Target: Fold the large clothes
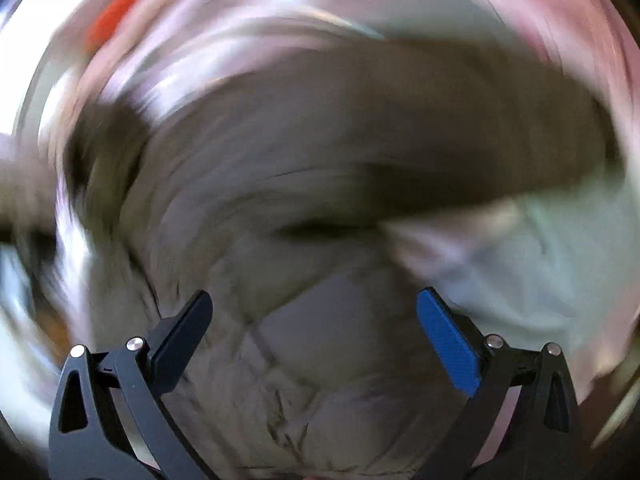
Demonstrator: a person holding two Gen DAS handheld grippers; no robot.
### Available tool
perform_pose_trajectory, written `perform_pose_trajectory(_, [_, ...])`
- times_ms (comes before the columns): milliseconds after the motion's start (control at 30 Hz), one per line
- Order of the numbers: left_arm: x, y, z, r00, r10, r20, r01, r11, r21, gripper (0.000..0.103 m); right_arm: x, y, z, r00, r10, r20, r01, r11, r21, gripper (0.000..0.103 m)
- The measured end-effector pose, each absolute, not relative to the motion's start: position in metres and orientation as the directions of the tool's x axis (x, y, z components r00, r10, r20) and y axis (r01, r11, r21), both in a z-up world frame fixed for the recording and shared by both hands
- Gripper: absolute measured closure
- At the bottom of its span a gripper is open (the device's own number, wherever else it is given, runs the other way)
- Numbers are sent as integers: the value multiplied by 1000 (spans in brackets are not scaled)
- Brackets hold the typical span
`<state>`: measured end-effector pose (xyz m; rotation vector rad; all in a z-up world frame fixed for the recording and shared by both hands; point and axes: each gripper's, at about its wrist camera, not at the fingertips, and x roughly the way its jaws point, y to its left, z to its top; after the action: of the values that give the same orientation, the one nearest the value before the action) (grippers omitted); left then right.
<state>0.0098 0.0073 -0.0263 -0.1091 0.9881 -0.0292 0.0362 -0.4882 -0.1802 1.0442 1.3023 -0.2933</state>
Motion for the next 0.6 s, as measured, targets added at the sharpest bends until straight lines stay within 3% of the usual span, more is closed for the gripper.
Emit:
perform_pose_trajectory(167, [50,-22,-79,367,-117,-923,67,993,-99,2,16,-583,-229,320,306,-896,863,295,409,3])
perform_pose_trajectory(200, [57,-24,-90,343,-121,-931,48,993,-111,2,15,-594,-233,334,296,-895,871,267,413,8])
perform_pose_trajectory(267, [67,-24,-108,315,-124,-941,1,992,-130,2,13,-609,-238,354,282,-892,880,222,420,32])
perform_pose_trajectory(333, [79,-24,-123,287,-139,-948,-5,989,-146,2,10,-623,-230,410,232,-882,871,187,454,87])
perform_pose_trajectory(400, [95,-23,-136,264,-105,-959,0,994,-109,2,13,-628,-206,469,142,-872,842,227,490,94])
perform_pose_trajectory(500, [113,-8,-152,252,8,-968,-76,997,-12,2,33,-617,-136,605,9,-796,730,391,560,96])
perform_pose_trajectory(600, [119,5,-155,236,8,-972,-135,991,-24,2,47,-559,-53,750,106,-653,463,622,632,96])
